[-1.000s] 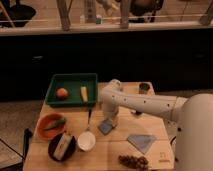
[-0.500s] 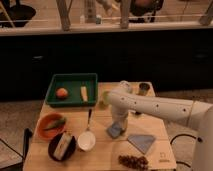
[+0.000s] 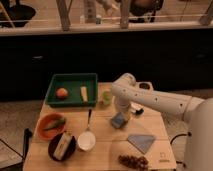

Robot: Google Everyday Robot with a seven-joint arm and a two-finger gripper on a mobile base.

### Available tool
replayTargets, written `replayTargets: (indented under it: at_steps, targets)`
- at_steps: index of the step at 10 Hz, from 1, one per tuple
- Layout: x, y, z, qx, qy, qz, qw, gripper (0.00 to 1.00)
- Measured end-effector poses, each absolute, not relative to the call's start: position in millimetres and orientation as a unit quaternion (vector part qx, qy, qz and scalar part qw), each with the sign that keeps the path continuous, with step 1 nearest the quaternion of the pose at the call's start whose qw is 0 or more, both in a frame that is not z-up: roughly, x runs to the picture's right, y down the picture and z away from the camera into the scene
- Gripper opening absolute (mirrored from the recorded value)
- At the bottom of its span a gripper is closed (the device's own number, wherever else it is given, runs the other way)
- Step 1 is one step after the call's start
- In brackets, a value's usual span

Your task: Wipe table surface with sponge

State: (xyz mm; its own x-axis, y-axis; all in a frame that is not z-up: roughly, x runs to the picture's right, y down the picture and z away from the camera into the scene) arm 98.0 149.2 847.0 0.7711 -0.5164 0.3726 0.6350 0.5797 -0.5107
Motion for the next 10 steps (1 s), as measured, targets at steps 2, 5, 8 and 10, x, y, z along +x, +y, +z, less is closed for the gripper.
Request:
replayTargets:
  at_steps: [2,5,8,10]
  targets:
    - [63.1,146.2,852.7,-0.316,-0.108,-0.348,0.876,0.01]
    - [12.0,164.2,844.5,-0.307,-0.148,-0.398,0.851,0.01]
    - [0.7,189.5,822.4,-0.309,-0.162,-0.413,0.842,0.01]
    - [15.5,196.5,811.0,-0.31,-0.155,-0.408,0.845,0.01]
